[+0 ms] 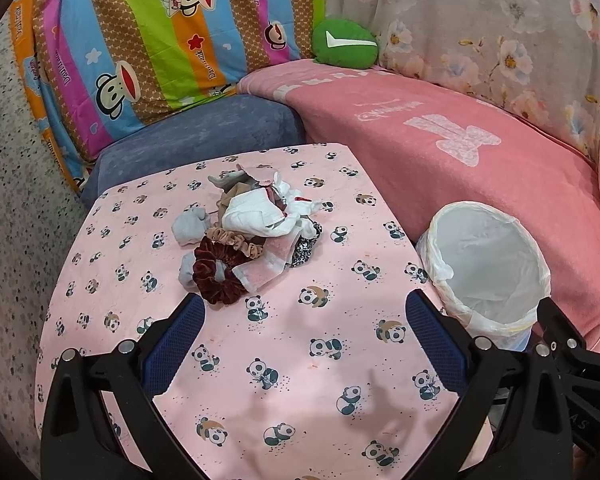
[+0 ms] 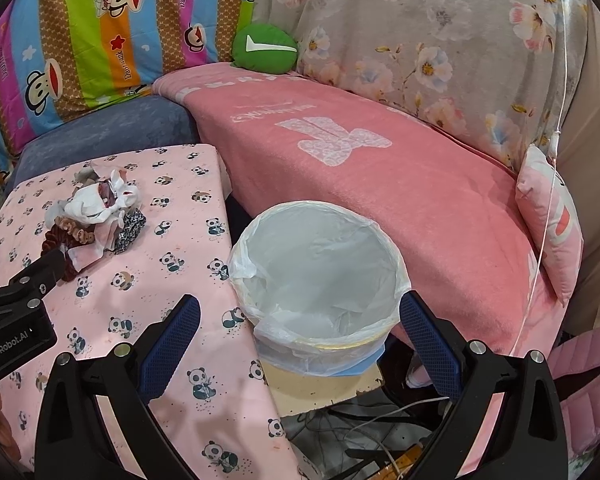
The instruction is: Collect trash
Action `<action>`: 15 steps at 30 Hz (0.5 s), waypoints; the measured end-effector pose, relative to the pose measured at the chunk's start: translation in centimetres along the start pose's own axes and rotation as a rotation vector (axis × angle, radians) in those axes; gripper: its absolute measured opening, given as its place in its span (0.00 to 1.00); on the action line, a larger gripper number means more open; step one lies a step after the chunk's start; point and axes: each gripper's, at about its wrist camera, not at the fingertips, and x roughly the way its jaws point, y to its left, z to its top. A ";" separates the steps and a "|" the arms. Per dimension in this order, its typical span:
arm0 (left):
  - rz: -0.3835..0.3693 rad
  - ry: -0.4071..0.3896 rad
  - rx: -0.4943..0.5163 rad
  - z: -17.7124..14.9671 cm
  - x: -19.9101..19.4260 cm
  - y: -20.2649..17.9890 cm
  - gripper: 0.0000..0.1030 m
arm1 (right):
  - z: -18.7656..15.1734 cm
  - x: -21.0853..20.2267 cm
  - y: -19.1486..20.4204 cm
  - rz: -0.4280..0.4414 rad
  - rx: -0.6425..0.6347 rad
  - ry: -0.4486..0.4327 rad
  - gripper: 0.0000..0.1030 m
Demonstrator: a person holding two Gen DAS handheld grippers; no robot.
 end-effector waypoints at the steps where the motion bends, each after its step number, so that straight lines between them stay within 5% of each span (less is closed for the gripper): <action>1: -0.001 -0.001 0.002 0.0 0.0 0.0 0.93 | 0.0 0.0 0.0 -0.001 0.000 0.000 0.95; 15: -0.014 -0.010 0.007 0.1 0.0 0.0 0.93 | -0.1 0.0 -0.3 -0.009 0.004 -0.005 0.95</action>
